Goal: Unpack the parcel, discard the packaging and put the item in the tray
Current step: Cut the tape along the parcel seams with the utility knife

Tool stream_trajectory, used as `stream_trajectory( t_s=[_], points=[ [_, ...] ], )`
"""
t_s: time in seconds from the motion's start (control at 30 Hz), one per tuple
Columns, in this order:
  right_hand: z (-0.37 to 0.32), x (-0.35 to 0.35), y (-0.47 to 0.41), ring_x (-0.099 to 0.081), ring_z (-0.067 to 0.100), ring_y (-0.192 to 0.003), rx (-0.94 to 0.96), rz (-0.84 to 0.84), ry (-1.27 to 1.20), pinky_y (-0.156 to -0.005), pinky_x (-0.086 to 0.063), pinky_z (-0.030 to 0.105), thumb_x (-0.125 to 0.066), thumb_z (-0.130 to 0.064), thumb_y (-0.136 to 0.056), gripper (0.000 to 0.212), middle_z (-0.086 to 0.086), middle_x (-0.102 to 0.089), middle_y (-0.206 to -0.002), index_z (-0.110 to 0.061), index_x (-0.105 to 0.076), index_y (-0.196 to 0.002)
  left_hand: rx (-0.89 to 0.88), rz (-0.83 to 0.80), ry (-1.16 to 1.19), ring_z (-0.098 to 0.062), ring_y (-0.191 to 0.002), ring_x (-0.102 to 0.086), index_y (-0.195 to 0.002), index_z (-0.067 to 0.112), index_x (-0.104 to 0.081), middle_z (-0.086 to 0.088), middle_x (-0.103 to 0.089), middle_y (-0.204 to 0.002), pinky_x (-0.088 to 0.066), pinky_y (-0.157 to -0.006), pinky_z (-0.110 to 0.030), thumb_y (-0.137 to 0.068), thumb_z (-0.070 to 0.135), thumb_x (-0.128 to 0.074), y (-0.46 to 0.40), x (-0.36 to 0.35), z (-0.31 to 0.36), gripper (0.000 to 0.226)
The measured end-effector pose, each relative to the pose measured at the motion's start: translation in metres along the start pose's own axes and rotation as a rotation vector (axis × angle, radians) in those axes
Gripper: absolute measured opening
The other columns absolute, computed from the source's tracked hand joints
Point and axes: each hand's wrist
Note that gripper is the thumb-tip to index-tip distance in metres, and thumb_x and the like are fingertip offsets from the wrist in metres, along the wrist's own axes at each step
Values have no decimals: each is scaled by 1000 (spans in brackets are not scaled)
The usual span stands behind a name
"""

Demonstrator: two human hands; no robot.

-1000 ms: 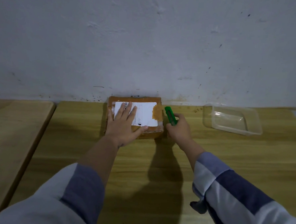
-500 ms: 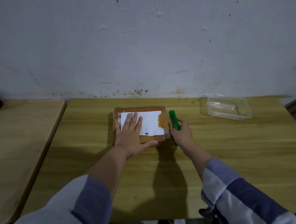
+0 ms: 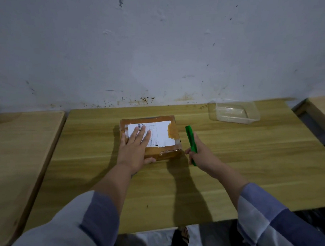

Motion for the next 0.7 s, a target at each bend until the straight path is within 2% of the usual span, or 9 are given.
stream_trajectory(
  t_s=[0.17,0.37,0.7],
  points=[
    [7,-8,-10,-48,9,-66,49,213,-56,-63,-43,29,-40,-4,-97,64,0,-58,-89,-32,-14,-149,7,-2,-17,-21,-147,17,-151,23,9,-2,18,-159,1,-119,-51,-81,73,-43,-1,0,-2,101],
    [6,-11,-14,-47,8,-56,87,371,-69,-50,-39,26,-48,-16,-97,50,-3,-57,-72,-32,-35,-143,-4,-16,-75,-25,-146,18,-151,20,13,-6,20,-159,3,-117,-52,-80,68,-50,-1,2,2,106],
    [-7,-11,-10,-59,19,-69,29,363,115,-65,-58,41,-51,-25,-95,49,7,-69,-98,-36,-37,-141,10,-1,-40,-24,-146,18,-151,22,11,-5,19,-159,5,-117,-51,-82,68,-48,2,3,3,101]
  ],
)
Point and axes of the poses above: each hand's wrist, its own y-axis away from the middle knuckle, its own x-axis out of the back of the hand, z = x × y
